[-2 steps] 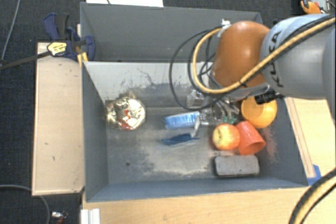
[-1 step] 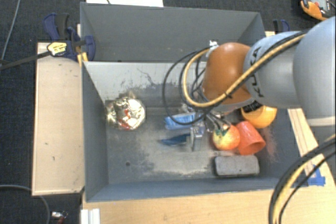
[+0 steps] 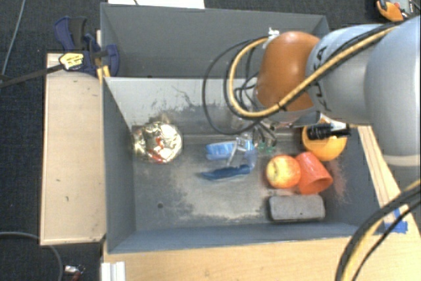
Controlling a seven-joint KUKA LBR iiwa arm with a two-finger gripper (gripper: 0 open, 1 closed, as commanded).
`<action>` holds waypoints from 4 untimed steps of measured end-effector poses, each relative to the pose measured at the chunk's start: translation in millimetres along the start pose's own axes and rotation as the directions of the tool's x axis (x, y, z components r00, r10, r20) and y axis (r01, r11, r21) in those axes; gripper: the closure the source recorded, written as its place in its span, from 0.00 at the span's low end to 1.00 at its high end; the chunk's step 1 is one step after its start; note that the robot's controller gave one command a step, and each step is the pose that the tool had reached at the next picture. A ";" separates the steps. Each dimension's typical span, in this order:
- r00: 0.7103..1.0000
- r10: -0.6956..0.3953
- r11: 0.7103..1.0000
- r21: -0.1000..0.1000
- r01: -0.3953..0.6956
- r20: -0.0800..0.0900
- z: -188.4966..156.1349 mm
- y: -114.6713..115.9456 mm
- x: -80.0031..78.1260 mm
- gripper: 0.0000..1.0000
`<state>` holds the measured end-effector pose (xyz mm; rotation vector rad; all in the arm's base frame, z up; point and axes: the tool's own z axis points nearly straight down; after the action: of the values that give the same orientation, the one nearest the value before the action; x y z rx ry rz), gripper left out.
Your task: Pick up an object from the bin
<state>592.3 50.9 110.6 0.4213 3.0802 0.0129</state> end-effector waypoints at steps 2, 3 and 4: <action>0.947 -0.320 0.947 -0.002 0.320 0.000 28.5 0.1 5.7 0.00; 0.970 -0.241 0.971 0.000 0.241 -0.016 32.0 1.6 15.6 1.00; 0.970 -0.241 0.971 0.000 0.241 -0.016 31.9 1.5 15.6 1.00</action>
Offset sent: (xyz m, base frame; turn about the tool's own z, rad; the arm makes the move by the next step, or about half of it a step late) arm -0.0060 0.0012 -0.0304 -0.3283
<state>578.7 56.7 78.3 0.0446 3.1239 0.0067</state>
